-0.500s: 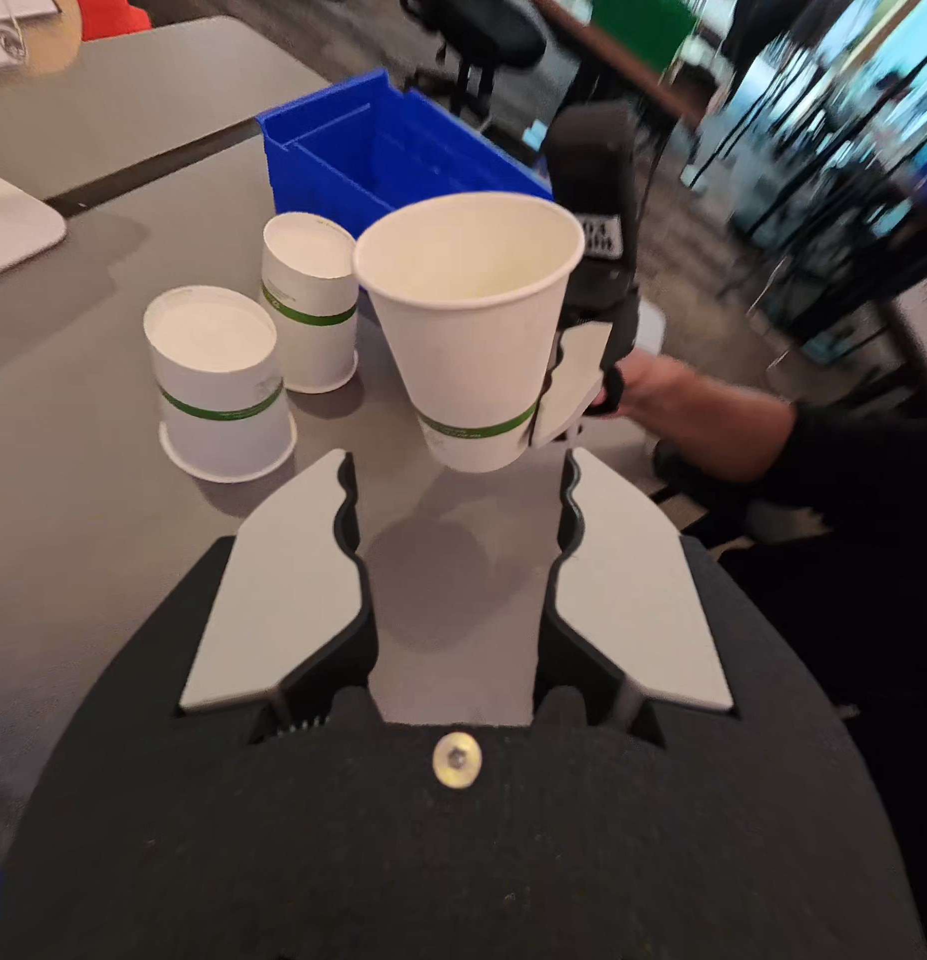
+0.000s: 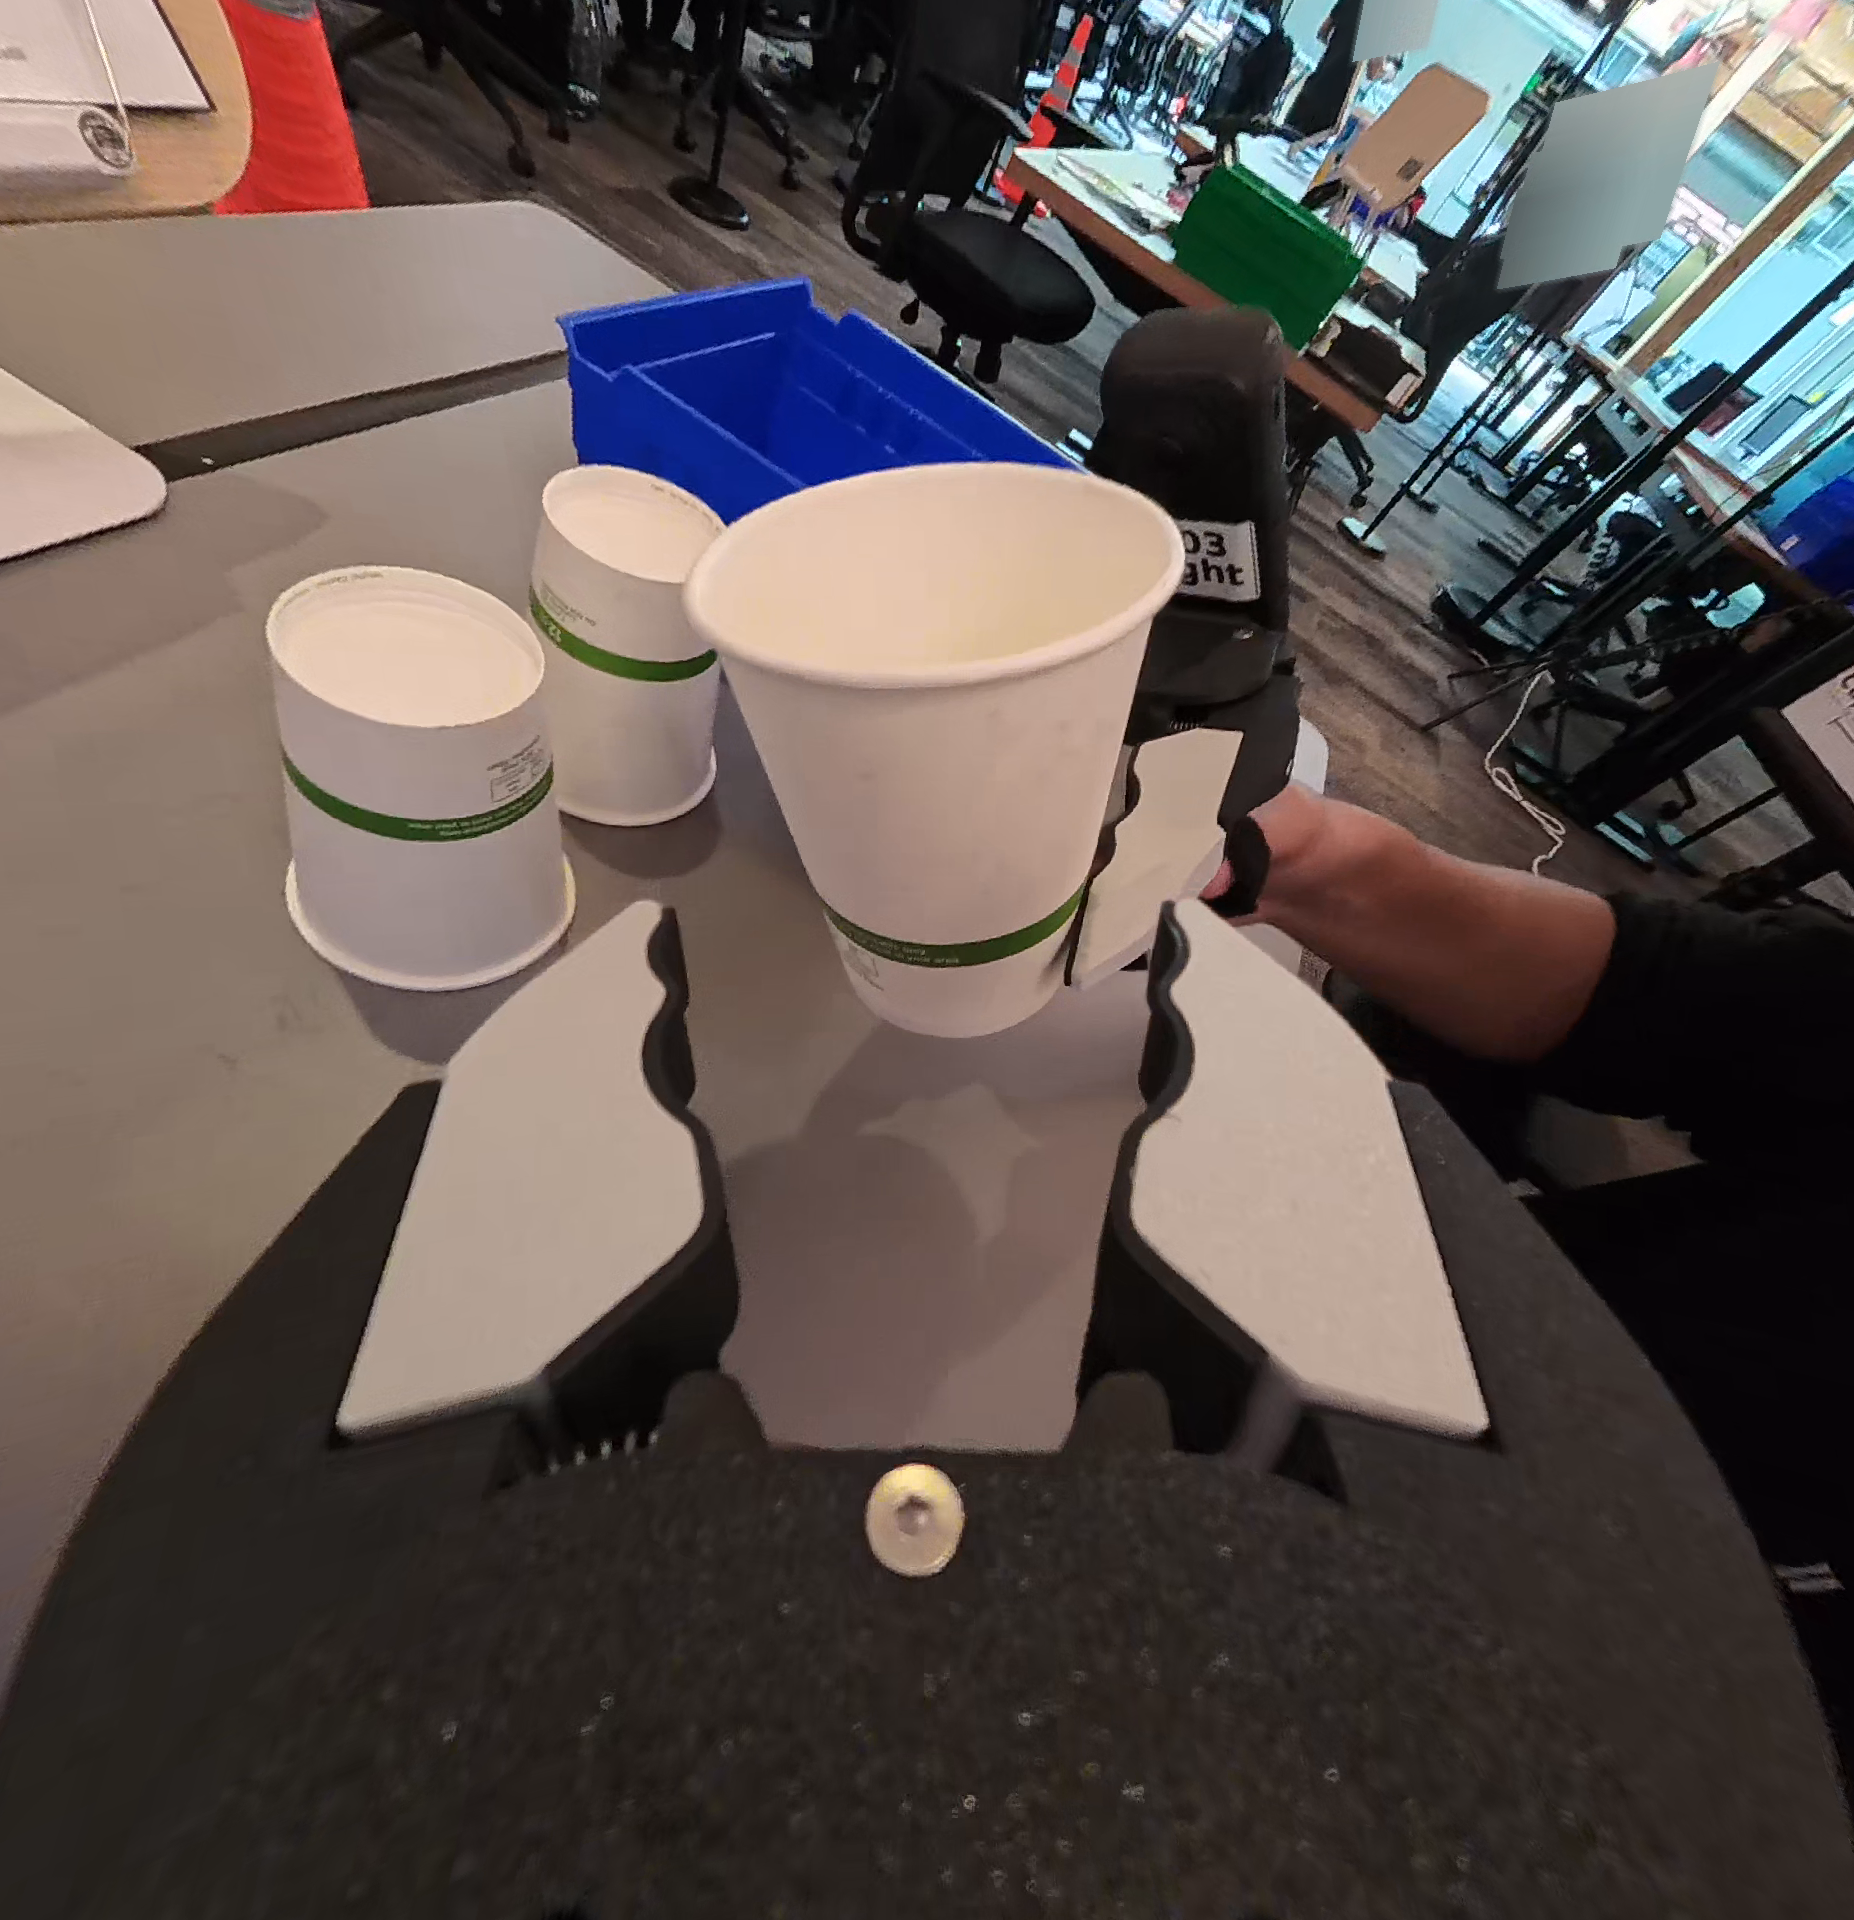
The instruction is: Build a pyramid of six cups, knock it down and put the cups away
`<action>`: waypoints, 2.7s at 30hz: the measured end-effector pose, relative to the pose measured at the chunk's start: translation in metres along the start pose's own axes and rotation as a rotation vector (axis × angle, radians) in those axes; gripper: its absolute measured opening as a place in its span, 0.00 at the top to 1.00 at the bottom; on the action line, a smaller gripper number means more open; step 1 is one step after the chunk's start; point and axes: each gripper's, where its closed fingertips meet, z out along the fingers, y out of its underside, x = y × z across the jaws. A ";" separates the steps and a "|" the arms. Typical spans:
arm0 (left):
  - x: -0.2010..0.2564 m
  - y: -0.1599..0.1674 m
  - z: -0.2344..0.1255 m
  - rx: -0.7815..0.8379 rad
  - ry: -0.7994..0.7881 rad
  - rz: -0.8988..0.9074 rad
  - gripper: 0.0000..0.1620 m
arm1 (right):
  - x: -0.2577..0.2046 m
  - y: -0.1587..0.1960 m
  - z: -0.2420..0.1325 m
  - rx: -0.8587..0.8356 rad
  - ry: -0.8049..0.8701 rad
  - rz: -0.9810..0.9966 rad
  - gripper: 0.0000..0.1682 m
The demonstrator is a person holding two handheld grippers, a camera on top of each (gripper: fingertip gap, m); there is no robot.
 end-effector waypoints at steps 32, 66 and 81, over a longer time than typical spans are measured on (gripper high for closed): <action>0.007 0.029 0.022 0.147 0.213 -0.268 0.50 | -0.011 -0.012 -0.004 0.100 -0.080 0.049 0.56; 0.027 0.015 -0.007 -0.645 0.057 0.678 0.38 | -0.006 0.058 -0.008 -0.877 0.097 -0.141 0.56; 0.011 0.084 0.013 -0.718 0.113 0.628 0.43 | -0.030 0.030 -0.009 -0.679 -0.003 -0.153 0.57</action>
